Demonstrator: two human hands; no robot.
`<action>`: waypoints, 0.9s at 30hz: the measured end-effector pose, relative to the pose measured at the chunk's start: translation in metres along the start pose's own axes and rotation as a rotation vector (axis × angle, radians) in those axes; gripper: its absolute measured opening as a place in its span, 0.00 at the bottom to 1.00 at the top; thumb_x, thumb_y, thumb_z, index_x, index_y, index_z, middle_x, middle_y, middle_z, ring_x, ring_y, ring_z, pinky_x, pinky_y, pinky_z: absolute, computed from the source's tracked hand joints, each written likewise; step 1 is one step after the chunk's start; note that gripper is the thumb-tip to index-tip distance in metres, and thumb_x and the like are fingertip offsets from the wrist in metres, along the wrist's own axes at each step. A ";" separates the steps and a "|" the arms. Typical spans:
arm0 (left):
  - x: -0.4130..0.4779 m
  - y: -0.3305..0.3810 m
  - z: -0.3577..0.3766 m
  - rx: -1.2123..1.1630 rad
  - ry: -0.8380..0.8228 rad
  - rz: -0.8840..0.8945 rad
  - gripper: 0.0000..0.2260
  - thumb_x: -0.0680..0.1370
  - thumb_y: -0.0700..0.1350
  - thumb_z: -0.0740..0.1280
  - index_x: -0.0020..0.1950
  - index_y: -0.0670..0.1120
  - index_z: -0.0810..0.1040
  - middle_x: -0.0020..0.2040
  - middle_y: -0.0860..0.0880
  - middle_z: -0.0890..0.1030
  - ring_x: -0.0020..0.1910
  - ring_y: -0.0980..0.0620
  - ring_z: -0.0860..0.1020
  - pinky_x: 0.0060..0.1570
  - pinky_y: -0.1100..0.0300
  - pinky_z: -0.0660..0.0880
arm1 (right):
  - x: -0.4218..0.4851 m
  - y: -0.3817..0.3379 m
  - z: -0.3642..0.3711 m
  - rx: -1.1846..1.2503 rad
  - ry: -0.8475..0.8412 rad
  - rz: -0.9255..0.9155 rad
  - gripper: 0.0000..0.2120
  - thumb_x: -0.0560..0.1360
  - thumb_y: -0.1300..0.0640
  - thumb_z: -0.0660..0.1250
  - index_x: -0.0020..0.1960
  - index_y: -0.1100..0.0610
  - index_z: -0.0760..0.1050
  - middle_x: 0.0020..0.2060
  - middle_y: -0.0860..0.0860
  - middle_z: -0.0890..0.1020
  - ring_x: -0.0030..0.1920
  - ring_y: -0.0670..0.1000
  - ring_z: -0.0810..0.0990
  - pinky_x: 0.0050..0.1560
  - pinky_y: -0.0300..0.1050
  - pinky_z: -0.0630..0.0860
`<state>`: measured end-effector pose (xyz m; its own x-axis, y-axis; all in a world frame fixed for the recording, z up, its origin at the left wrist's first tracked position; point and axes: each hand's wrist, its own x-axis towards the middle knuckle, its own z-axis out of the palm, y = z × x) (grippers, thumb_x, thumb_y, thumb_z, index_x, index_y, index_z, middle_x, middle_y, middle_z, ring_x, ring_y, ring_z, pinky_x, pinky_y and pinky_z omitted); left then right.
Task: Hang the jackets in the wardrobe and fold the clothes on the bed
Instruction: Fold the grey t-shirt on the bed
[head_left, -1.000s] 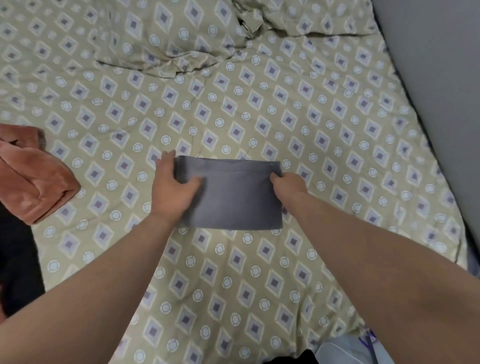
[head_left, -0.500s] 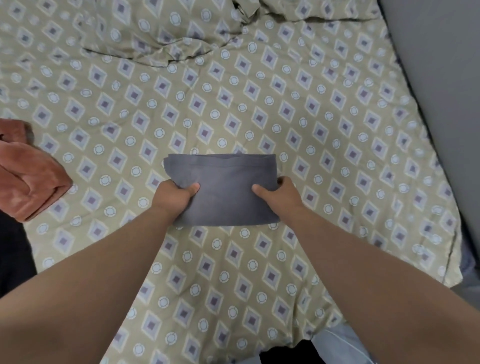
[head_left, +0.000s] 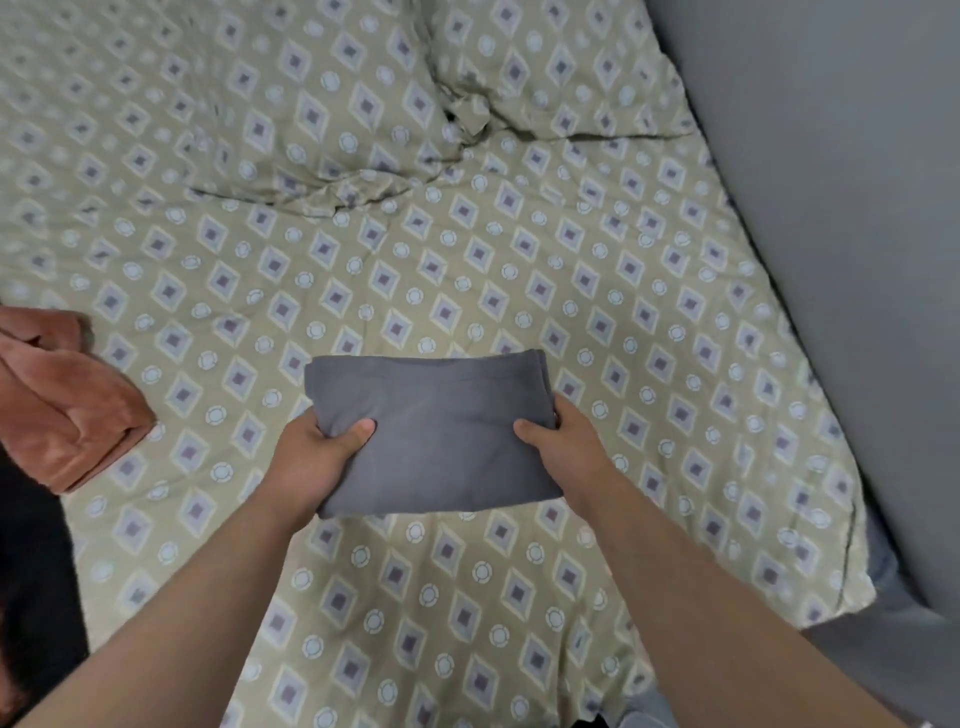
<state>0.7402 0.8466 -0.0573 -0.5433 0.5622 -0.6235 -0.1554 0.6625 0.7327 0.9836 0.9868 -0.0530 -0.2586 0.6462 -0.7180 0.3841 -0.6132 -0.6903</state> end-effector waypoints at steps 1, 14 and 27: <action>-0.014 0.015 -0.004 -0.035 -0.022 0.013 0.10 0.75 0.50 0.74 0.56 0.53 0.80 0.48 0.53 0.86 0.45 0.51 0.85 0.41 0.55 0.79 | -0.015 -0.013 -0.006 0.026 -0.005 -0.019 0.18 0.77 0.60 0.68 0.61 0.40 0.73 0.56 0.45 0.82 0.53 0.48 0.82 0.49 0.46 0.78; -0.170 0.171 -0.002 -0.289 -0.169 0.144 0.15 0.71 0.51 0.77 0.55 0.51 0.82 0.50 0.48 0.86 0.47 0.45 0.86 0.42 0.51 0.80 | -0.197 -0.156 -0.107 0.094 -0.042 -0.325 0.27 0.76 0.67 0.65 0.66 0.39 0.74 0.55 0.45 0.85 0.54 0.51 0.85 0.50 0.47 0.79; -0.324 0.310 -0.038 -0.442 -0.760 0.518 0.21 0.68 0.32 0.69 0.61 0.42 0.80 0.57 0.38 0.83 0.53 0.41 0.83 0.44 0.53 0.82 | -0.460 -0.217 -0.126 0.443 0.336 -0.684 0.22 0.76 0.74 0.62 0.61 0.52 0.77 0.53 0.52 0.86 0.52 0.53 0.85 0.51 0.48 0.81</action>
<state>0.8364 0.8512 0.3820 0.0134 0.9952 -0.0971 -0.4241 0.0936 0.9008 1.1304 0.8797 0.4387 -0.0048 0.9930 -0.1179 -0.1563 -0.1172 -0.9807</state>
